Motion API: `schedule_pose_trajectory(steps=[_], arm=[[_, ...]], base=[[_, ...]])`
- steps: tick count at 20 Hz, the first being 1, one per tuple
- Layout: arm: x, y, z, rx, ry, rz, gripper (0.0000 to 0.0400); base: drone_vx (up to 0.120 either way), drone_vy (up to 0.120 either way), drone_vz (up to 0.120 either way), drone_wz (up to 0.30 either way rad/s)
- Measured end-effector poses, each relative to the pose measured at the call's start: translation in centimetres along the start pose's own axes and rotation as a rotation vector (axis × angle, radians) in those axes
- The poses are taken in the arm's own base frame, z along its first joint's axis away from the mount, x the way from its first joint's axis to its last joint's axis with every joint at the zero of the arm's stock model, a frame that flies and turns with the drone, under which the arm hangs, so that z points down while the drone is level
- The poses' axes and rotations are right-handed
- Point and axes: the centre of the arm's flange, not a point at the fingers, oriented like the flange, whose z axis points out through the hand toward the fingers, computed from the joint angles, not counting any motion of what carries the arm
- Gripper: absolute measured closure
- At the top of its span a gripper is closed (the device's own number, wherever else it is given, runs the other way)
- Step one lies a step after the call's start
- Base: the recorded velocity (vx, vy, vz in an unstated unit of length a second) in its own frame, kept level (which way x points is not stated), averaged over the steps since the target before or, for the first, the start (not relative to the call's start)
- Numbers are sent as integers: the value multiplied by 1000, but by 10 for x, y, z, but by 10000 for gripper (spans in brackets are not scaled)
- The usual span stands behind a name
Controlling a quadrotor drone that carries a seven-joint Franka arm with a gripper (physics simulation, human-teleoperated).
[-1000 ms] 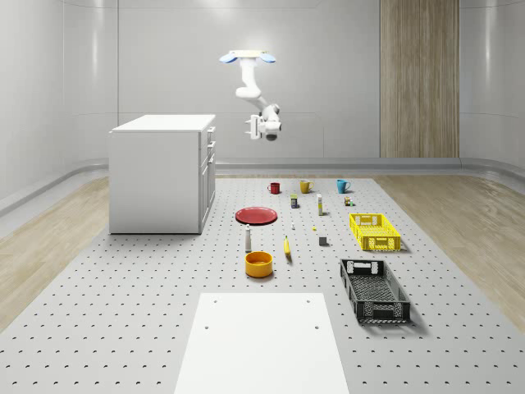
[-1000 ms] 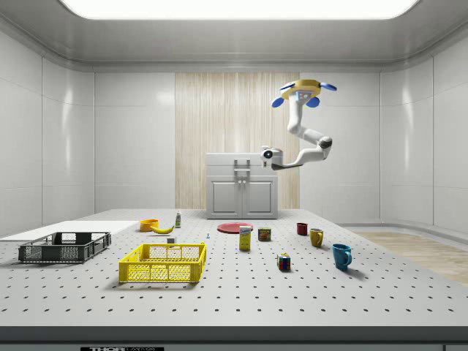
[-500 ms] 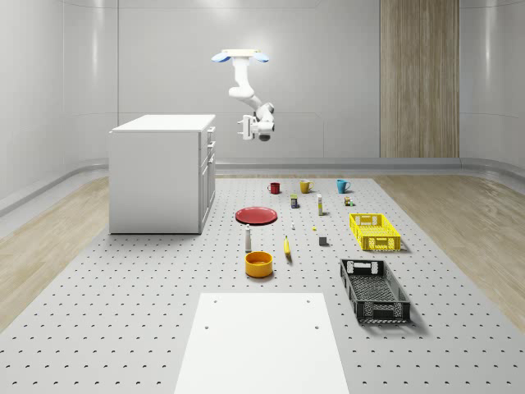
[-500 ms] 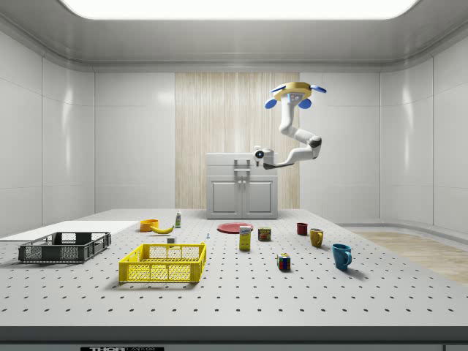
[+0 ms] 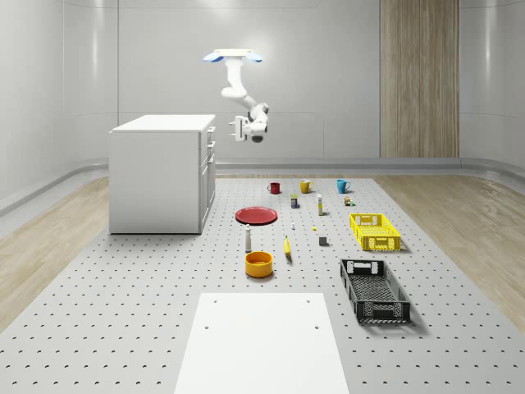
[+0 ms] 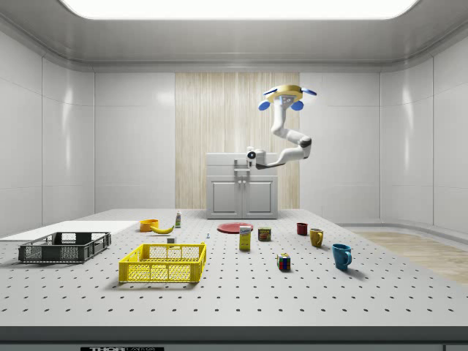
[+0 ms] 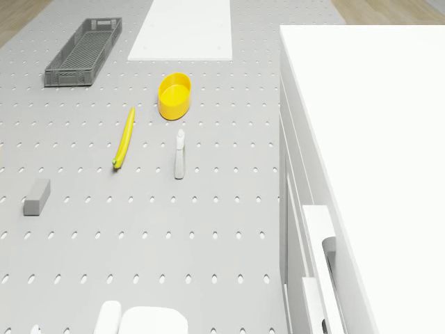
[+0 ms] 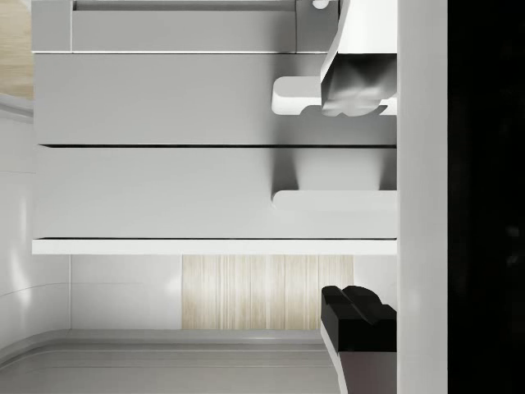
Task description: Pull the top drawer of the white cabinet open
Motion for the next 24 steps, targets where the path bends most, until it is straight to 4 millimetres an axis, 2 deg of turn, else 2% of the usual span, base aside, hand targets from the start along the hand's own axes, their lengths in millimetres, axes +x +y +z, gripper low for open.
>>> schedule_pose_trajectory(steps=[3,9,15,22,24], arm=[[0,0,0,0,0,0,95],[0,0,0,0,0,0,95],[0,0,0,0,0,0,95],[0,0,0,0,0,0,95],[0,0,0,0,0,0,95]], base=[[120,-67,27,0],[7,-7,0,0],[120,-107,0,0],[23,0,0,0],[0,-100,0,0]])
